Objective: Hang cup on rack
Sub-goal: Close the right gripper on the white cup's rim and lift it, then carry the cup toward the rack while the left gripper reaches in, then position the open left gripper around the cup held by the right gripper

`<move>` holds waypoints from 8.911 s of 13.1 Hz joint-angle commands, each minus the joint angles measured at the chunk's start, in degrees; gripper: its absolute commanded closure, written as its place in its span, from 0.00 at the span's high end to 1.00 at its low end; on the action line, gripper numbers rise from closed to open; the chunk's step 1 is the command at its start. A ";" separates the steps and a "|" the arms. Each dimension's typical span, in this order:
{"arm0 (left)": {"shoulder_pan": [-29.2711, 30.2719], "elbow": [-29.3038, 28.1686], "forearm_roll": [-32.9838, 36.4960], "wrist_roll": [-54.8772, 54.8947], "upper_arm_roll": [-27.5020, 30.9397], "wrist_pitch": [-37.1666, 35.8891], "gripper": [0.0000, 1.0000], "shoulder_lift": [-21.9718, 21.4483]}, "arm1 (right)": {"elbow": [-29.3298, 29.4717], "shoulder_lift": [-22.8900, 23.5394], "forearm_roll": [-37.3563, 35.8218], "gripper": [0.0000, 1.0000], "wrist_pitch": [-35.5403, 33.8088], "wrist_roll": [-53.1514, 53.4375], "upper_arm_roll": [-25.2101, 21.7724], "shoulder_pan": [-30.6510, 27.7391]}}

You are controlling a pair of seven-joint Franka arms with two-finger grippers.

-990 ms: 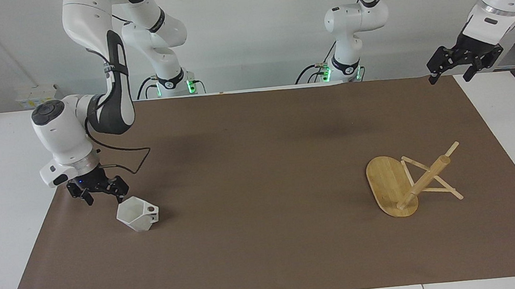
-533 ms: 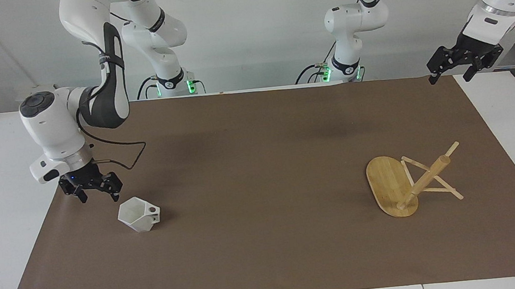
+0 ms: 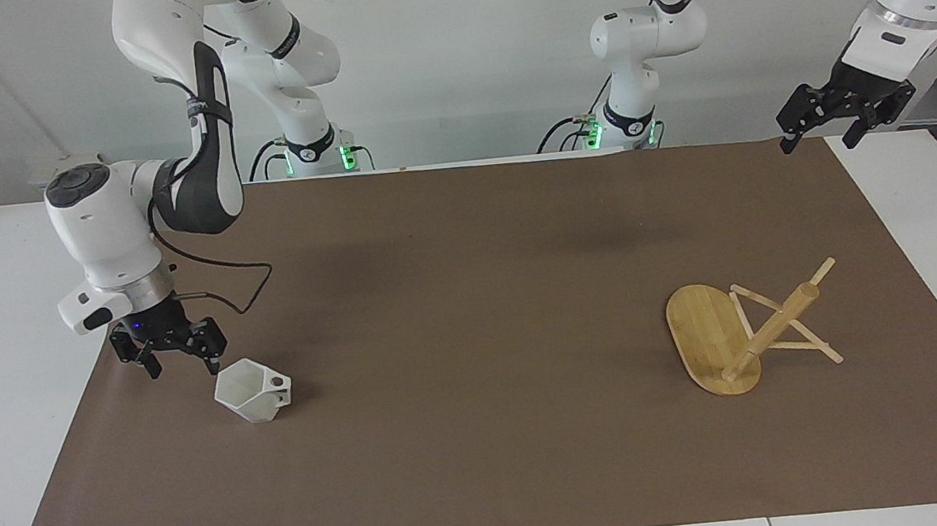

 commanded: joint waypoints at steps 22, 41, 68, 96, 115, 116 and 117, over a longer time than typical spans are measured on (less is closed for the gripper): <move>0.15 0.01 -0.15 -0.53 0.08 -0.83 1.00 -0.48 | -0.78 4.69 0.28 0.07 5.67 2.24 0.86 -0.20; 0.16 0.01 -0.15 -0.53 0.26 -0.83 1.00 -0.48 | 12.31 -5.24 30.13 0.00 -20.00 2.32 14.73 -0.20; -9.16 -13.43 -20.70 44.53 -0.80 25.61 1.00 -4.96 | 11.52 -4.98 44.40 0.00 -11.91 19.73 38.48 -0.29; -14.34 -27.40 -52.08 78.48 -0.80 28.87 1.00 -9.44 | 11.35 -4.98 43.87 0.00 -10.59 23.07 40.23 0.06; -9.96 -28.12 -52.97 80.59 -0.09 29.06 1.00 -10.41 | 11.00 -5.07 42.99 0.00 -11.03 23.07 40.23 0.15; -9.69 -28.20 -52.88 80.07 -0.01 27.57 1.00 -10.50 | 11.00 -5.07 42.99 0.00 -10.95 23.07 40.23 0.06; -9.60 -28.64 -52.88 79.37 -0.01 27.12 1.00 -10.85 | 11.00 -5.07 42.99 0.00 -10.95 23.07 40.23 0.06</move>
